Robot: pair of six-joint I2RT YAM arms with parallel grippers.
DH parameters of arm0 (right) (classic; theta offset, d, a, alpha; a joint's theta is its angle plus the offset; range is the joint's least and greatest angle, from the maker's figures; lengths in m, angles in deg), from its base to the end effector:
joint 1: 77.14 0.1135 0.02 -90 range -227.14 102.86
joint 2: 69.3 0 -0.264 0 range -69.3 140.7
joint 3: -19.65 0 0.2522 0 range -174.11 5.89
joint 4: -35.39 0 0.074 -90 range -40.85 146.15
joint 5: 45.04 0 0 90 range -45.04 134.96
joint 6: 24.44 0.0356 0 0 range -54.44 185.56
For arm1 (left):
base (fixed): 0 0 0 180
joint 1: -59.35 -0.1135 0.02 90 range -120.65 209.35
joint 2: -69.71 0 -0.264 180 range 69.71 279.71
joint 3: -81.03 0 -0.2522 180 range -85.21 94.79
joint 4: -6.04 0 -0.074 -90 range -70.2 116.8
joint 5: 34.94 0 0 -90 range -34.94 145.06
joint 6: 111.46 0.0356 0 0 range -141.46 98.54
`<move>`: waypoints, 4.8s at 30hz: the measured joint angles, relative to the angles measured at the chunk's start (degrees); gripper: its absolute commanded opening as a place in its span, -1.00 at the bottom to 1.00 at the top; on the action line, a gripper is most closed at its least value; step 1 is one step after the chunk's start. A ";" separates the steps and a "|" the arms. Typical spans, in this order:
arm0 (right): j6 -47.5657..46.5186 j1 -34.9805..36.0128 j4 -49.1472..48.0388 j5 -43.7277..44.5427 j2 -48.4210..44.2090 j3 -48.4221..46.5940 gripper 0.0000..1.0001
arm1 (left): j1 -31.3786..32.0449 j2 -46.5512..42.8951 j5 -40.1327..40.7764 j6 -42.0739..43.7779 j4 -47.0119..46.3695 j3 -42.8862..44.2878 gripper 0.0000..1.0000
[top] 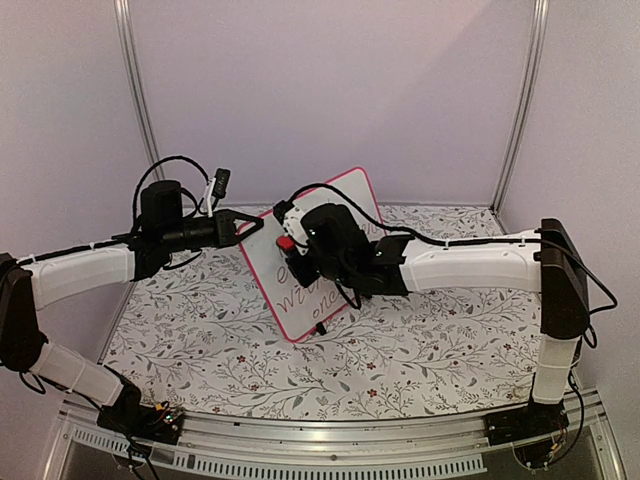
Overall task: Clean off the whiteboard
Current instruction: Erase the whiteboard at the center of the board.
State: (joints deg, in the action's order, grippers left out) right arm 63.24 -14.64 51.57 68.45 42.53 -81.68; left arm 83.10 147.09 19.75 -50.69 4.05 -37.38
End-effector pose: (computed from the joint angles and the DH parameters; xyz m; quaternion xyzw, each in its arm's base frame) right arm 0.2257 0.4028 0.2647 -0.3565 0.7608 0.1077 0.5315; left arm 0.2710 -0.1417 0.2779 0.1511 0.7580 -0.4759 0.4198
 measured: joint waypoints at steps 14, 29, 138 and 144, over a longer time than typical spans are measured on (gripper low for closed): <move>0.92 0.52 0.17 0.44 -0.66 2.97 -0.49 | 0.00 0.00 -0.02 0.00 0.02 0.00 -1.00; 1.27 0.94 0.22 0.66 -0.87 4.04 -0.49 | 0.00 0.00 -0.07 0.02 0.00 0.00 -1.00; 0.33 -2.89 3.28 -2.01 -0.28 -2.23 -0.49 | 0.09 0.00 0.24 -0.15 0.09 0.00 -1.00; 0.96 -2.89 3.10 -2.69 -0.90 -0.48 -0.49 | 0.09 0.00 0.24 -0.17 0.09 0.00 -1.00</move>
State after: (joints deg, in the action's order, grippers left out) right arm 64.20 -17.53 54.67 65.76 41.63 -82.16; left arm 83.19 147.09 19.99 -50.87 4.14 -37.38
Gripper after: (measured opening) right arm 0.258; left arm 0.022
